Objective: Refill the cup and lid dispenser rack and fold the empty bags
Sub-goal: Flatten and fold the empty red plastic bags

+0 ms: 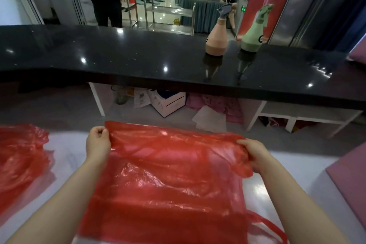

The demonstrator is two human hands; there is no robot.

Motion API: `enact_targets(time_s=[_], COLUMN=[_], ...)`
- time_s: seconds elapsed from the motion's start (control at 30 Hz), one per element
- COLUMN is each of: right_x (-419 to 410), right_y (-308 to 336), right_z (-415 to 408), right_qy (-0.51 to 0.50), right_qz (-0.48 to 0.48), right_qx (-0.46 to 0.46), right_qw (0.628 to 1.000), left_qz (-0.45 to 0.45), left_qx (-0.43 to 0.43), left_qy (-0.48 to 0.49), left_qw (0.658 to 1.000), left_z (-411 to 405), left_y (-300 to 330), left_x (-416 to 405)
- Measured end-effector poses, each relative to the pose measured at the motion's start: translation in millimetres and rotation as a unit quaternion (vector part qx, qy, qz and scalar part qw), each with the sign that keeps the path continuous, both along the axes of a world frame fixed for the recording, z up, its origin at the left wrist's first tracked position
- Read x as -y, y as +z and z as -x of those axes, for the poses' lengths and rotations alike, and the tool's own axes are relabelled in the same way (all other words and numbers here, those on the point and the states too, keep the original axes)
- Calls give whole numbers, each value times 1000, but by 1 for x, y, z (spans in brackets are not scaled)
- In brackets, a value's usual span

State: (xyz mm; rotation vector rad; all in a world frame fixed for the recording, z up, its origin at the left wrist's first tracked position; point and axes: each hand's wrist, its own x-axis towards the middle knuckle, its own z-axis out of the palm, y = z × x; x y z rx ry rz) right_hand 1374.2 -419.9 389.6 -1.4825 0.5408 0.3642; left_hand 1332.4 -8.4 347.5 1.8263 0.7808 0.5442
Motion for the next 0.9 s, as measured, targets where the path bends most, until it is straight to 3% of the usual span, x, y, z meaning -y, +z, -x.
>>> enact_targets(time_s=[0.17, 0.23, 0.43, 0.57, 0.67, 0.8, 0.9], right_x=[21, 29, 8, -1, 12, 8, -2], right_y=[1, -3, -7, -6, -15, -25, -29], right_z=[4, 9, 13, 15, 20, 29, 28], right_qy=[-133, -158, 19, -8, 4, 117, 82], right_qz=[-71, -115, -106, -149, -98, 115, 183], right_qx=[14, 5, -1, 84, 122, 127, 139], right_qw=[988, 981, 994, 985, 988, 978, 970], left_qz=[-18, -35, -39, -19, -22, -1, 22], left_qx=[-4, -11, 16, 25, 13, 8, 19], left_qy=[103, 91, 51, 50, 63, 69, 60], left_qw=[994, 995, 998, 998, 998, 998, 998], left_z=[-2, -2, -1, 2, 8, 12, 11], left_y=[7, 7, 7, 6, 6, 6, 5], left_x=[-19, -27, -14, -16, -23, -21, -15])
